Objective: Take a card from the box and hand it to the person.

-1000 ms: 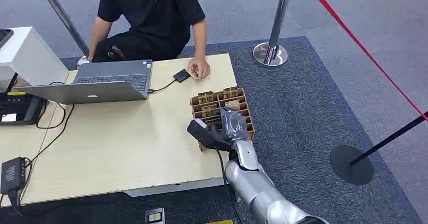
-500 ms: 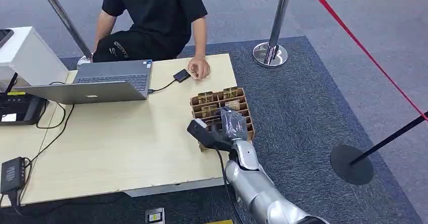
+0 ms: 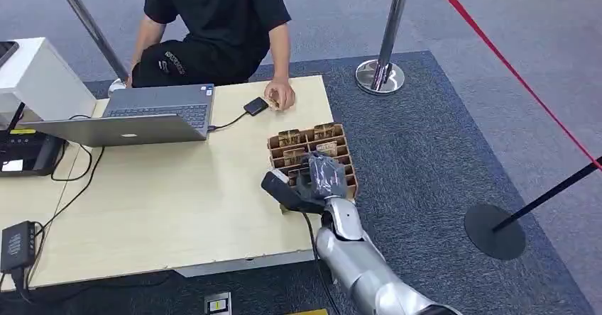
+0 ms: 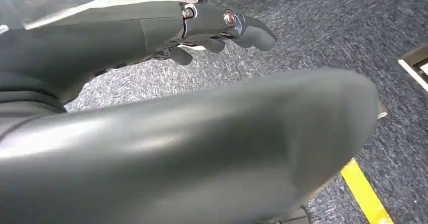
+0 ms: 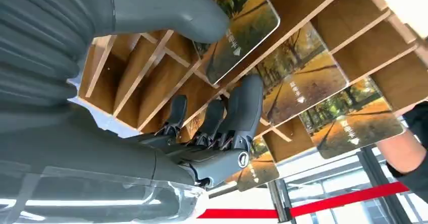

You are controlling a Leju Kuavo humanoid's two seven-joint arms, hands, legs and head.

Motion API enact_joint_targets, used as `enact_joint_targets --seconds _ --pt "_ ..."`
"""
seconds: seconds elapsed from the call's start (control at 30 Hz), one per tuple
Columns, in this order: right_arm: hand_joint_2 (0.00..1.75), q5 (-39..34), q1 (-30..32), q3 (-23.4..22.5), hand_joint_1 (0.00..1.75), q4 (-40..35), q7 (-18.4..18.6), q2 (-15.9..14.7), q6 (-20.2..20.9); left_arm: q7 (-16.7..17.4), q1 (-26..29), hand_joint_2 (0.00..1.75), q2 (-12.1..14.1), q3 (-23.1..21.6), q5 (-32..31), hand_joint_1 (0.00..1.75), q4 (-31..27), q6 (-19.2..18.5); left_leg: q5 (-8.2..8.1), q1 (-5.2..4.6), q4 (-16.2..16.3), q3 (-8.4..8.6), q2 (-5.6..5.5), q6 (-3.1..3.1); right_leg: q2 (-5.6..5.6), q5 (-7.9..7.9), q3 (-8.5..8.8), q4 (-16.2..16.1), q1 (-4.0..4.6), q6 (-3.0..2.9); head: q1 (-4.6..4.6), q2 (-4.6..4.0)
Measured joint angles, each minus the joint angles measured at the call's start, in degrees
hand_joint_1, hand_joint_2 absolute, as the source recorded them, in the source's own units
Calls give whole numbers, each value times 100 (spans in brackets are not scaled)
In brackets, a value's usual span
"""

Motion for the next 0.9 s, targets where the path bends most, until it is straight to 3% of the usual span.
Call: enact_joint_targets --seconds 0.9 --pt "175 -11 35 50 87 -9 -116 59 -20 0 -3 0 0 4 24 0 0 9 0 0 0 0 0 0 0 0 1 0 0 0 0 0"
